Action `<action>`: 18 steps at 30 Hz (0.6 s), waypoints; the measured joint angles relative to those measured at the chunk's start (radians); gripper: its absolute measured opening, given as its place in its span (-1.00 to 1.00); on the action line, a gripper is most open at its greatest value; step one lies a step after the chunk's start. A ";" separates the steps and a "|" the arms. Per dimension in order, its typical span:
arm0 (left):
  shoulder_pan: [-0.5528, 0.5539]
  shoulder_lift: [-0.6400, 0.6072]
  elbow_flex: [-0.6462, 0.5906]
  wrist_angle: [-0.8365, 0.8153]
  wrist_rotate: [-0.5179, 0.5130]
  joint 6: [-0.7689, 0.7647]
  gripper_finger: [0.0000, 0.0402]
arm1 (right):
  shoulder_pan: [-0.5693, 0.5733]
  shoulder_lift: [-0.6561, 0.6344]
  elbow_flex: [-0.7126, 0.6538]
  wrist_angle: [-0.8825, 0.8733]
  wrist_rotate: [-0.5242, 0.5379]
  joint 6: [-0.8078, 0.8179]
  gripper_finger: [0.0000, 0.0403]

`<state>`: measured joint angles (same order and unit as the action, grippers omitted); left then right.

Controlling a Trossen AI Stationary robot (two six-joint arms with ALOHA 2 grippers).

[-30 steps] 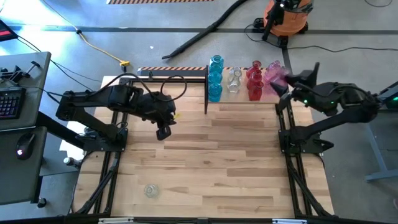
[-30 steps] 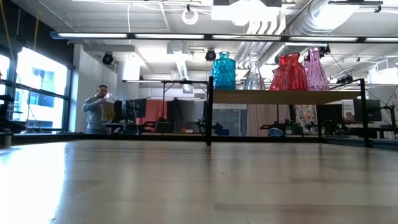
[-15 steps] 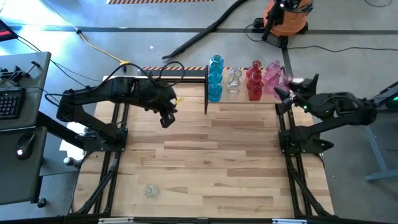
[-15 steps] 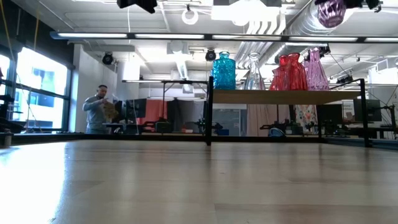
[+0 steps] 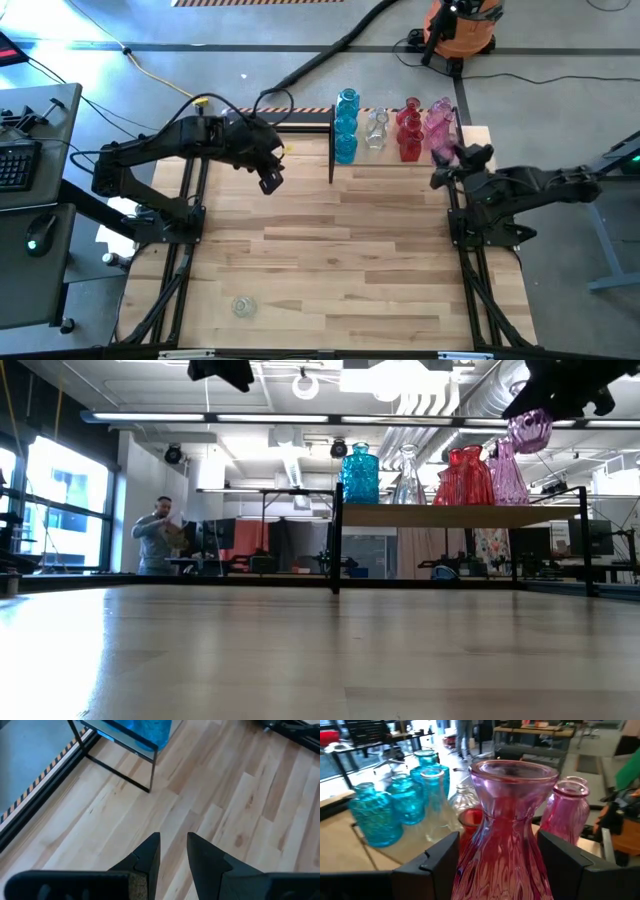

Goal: Sort vases onto shelf
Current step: Put the purple vase on the shelf aligned with the other purple vase

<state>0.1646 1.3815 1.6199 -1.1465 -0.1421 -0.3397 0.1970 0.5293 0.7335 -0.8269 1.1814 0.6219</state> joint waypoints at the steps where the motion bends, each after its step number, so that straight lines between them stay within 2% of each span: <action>1: 0.003 0.000 0.000 0.000 0.000 0.000 -0.56 | 0.000 0.000 -0.013 0.006 0.011 0.004 0.08; 18: 0.061 0.000 0.000 0.000 -0.003 0.002 -0.56 | 0.000 0.002 -0.146 0.055 0.102 0.101 0.08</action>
<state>0.2258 1.3819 1.6199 -1.1467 -0.1448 -0.3382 0.1967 0.5308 0.5880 -0.7722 1.2831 0.7227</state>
